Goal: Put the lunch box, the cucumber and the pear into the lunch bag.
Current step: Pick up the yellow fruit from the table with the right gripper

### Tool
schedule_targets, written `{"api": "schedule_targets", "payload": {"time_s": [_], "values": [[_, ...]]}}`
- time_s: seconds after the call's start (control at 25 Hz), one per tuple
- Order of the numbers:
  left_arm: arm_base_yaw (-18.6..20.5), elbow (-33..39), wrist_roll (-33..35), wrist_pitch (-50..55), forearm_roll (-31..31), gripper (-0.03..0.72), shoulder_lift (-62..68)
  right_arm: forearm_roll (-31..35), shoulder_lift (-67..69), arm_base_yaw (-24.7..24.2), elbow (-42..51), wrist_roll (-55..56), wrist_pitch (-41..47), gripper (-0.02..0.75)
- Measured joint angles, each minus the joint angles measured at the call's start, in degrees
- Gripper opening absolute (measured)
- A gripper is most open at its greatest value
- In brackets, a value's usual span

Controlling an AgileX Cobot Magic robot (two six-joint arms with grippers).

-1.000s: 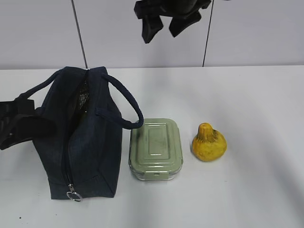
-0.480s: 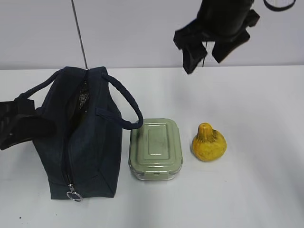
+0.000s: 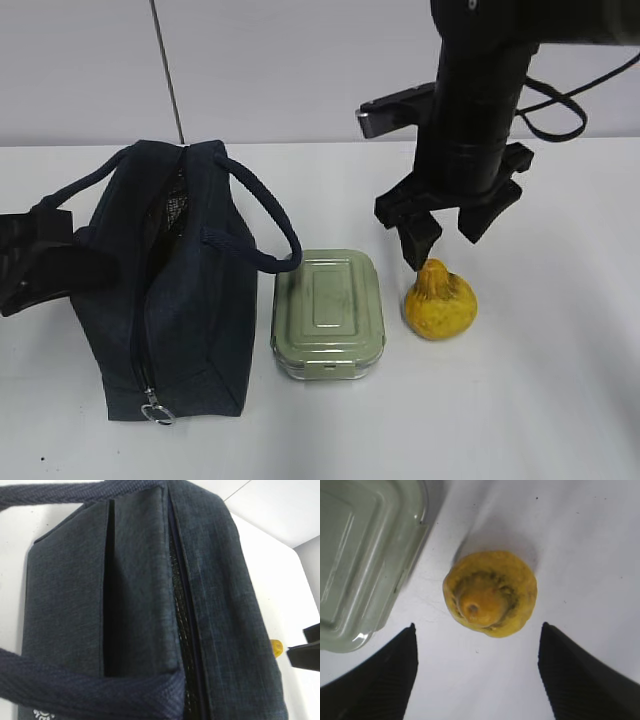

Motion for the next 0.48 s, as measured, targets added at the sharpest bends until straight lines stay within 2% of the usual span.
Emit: {"api": "schedule_targets", "payload": {"time_s": [0.32,0.48], "values": [[0.0,0.0,0.0,0.0,0.0,-0.019,0.0,0.0,4.5,0.0,0.0,0.0,-1.0,0.573],[0.0,0.0,0.0,0.1,0.0,-0.019,0.0,-0.3,6.5,0.0,0.0,0.0,-2.4,0.526]]}}
